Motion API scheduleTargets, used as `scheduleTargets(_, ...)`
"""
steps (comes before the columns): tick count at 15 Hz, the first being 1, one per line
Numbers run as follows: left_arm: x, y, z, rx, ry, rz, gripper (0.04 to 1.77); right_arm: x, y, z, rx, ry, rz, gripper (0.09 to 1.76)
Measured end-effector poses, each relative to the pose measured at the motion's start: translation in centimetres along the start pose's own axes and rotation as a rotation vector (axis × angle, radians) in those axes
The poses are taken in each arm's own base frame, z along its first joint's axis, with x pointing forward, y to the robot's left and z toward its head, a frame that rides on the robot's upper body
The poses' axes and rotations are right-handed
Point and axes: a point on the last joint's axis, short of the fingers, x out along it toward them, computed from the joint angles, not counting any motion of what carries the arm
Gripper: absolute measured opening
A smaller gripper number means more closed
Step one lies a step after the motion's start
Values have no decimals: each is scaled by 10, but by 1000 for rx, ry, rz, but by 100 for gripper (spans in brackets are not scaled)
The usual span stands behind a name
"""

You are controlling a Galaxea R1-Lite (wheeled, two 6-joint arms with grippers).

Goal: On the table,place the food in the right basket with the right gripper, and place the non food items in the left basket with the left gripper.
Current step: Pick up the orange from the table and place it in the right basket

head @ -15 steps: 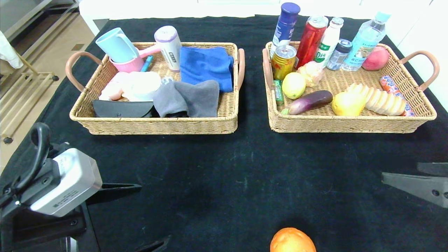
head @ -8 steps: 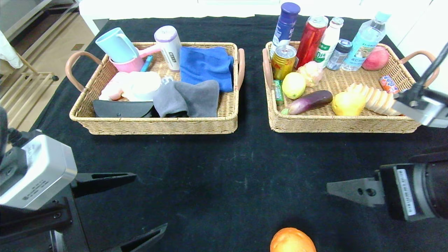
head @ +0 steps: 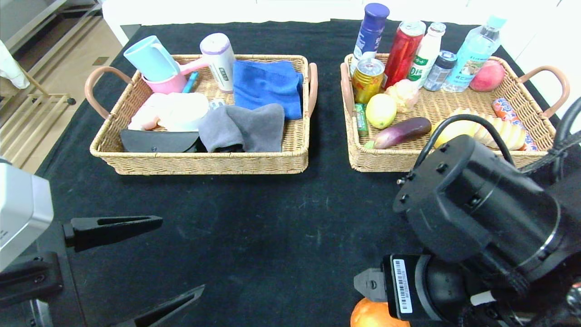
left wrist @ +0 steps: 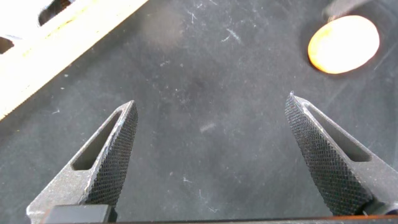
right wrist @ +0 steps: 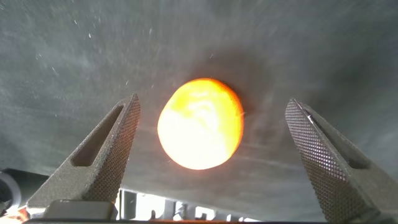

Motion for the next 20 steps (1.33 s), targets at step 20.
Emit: scheduleTargets(20,-7,-1,0,9,-23,-4,172,55,18,-19,26,135,-125,124)
